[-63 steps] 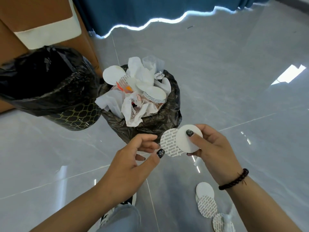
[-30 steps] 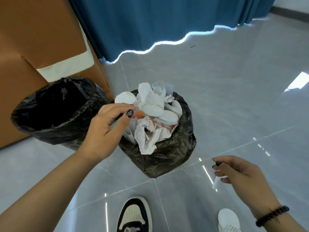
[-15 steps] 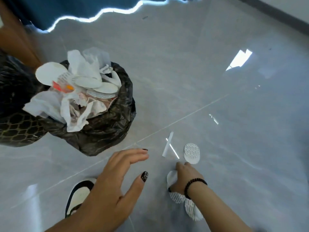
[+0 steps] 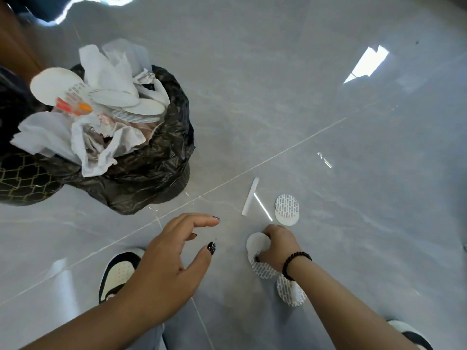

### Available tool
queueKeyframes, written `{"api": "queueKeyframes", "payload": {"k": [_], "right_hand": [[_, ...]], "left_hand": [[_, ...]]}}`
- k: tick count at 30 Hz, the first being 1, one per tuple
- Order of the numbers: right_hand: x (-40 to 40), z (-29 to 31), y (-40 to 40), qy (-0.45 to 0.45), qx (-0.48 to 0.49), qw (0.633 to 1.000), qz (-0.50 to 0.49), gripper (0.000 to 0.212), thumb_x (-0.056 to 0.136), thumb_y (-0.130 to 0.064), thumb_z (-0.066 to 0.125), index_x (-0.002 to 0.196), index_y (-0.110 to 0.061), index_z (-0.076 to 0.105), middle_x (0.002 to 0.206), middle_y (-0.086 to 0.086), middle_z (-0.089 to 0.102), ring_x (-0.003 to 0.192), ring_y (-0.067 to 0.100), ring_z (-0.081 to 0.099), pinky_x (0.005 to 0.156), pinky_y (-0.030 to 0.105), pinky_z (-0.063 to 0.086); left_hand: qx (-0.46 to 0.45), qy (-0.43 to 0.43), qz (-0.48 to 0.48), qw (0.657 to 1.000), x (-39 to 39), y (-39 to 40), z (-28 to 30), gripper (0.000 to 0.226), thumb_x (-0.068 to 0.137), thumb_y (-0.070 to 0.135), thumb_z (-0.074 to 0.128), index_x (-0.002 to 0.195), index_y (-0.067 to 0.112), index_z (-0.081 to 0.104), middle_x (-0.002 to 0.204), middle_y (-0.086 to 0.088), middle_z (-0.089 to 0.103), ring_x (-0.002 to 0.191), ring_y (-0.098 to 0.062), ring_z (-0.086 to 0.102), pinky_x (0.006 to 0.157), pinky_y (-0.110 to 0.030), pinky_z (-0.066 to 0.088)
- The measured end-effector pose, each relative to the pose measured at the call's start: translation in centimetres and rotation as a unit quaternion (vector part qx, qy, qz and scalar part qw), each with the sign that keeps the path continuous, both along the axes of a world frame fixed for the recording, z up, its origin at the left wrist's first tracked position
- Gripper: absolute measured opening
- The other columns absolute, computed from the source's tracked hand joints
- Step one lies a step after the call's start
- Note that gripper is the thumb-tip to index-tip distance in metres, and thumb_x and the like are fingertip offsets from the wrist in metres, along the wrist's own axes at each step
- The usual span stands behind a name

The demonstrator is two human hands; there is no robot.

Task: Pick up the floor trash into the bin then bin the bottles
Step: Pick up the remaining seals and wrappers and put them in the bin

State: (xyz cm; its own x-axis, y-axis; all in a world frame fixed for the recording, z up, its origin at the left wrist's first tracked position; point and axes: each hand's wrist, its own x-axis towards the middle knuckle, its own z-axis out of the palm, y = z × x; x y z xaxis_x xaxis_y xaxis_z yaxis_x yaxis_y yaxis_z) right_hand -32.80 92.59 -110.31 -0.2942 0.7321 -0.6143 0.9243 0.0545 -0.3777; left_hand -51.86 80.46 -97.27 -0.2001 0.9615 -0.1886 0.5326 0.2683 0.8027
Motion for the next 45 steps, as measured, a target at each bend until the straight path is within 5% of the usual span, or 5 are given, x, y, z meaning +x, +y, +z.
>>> {"api": "queueKeyframes", "payload": {"k": [11,20,29,36,45], "right_hand": [[-2.9,3.9,1.7,0.317,-0.136,0.852,-0.393,0.034,0.080,-0.006,0.071,0.111,-0.004,0.058,0.098,0.011,0.066,0.091,0.028,0.065,0.079,0.042,0.057],[-8.0,9.4,-2.0,0.481,-0.055,0.852,-0.198,0.014,0.084,-0.014,0.067,0.098,-0.016,0.063,0.081,0.004,0.072,0.070,0.019,0.068,0.059,0.030,0.053],[-6.4,7.6,-0.7,0.457,0.110,0.840,-0.271,0.005,0.082,-0.018,0.066,0.085,-0.022,0.068,0.072,0.006,0.066,0.065,0.024,0.061,0.063,0.034,0.052],[-0.2,0.2,1.2,0.041,0.042,0.985,-0.161,0.047,0.079,-0.027,0.071,0.121,-0.014,0.052,0.123,0.006,0.047,0.107,0.025,0.053,0.082,0.028,0.042],[-0.8,-1.6,-0.8,0.081,0.102,0.978,-0.164,0.046,0.077,-0.003,0.065,0.120,-0.014,0.051,0.120,0.008,0.044,0.109,0.026,0.045,0.087,0.031,0.044]], "left_hand": [[-0.067,-0.049,0.034,0.996,0.1,0.0,-0.2,0.048,0.088,0.018,0.063,0.121,0.045,0.041,0.118,0.027,0.054,0.108,0.008,0.052,0.083,-0.013,0.045],[-0.195,-0.251,0.158,0.935,-0.2,0.8,0.6,0.014,0.098,0.021,0.047,0.111,0.025,0.052,0.085,0.006,0.075,0.072,-0.015,0.073,0.069,-0.023,0.048],[-0.203,-0.215,0.158,0.942,-0.9,0.6,1.1,0.009,0.095,0.015,0.053,0.099,0.017,0.061,0.076,0.006,0.075,0.063,-0.017,0.072,0.051,-0.015,0.044],[-0.195,-0.220,0.173,0.940,-0.7,0.5,0.7,0.012,0.095,0.011,0.052,0.101,0.013,0.062,0.077,0.000,0.076,0.063,-0.022,0.072,0.058,-0.026,0.041],[-0.190,-0.218,0.178,0.941,-0.2,0.7,0.4,0.013,0.095,0.011,0.053,0.103,0.013,0.062,0.079,-0.002,0.076,0.064,-0.024,0.072,0.058,-0.026,0.041]]}}
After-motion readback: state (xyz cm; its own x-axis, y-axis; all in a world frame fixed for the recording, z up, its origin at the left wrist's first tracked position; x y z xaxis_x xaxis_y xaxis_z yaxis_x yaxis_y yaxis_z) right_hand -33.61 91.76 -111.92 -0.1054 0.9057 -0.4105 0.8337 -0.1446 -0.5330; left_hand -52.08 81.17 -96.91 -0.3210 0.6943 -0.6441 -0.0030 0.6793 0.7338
